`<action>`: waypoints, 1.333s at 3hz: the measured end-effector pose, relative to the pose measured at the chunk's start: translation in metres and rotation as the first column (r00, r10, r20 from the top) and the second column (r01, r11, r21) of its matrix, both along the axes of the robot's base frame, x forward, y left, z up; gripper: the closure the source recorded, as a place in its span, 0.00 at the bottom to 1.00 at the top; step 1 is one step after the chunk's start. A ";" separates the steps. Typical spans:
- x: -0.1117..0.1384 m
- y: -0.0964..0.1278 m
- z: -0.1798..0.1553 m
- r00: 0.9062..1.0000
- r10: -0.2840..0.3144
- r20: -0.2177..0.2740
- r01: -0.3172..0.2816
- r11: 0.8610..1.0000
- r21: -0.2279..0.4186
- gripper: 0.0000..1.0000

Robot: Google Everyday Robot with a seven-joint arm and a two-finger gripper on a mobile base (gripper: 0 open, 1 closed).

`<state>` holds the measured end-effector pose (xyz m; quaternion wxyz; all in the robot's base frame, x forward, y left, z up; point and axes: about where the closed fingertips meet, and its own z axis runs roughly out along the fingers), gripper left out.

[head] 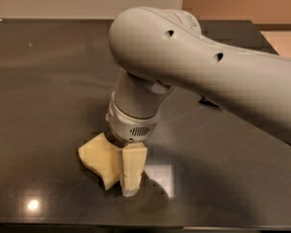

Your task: Move sponge near green jalapeno chip bag

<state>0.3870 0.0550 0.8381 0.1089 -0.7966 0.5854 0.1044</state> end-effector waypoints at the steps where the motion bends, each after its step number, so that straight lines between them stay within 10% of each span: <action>1: 0.000 0.006 -0.008 1.000 0.007 -0.021 -0.007 1.000 0.002 0.17; 4: 0.018 0.004 0.017 0.998 -0.052 -0.035 0.053 0.998 0.022 0.96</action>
Offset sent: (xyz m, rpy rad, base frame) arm 0.0095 0.0070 -0.0196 -0.0112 0.0601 -0.0074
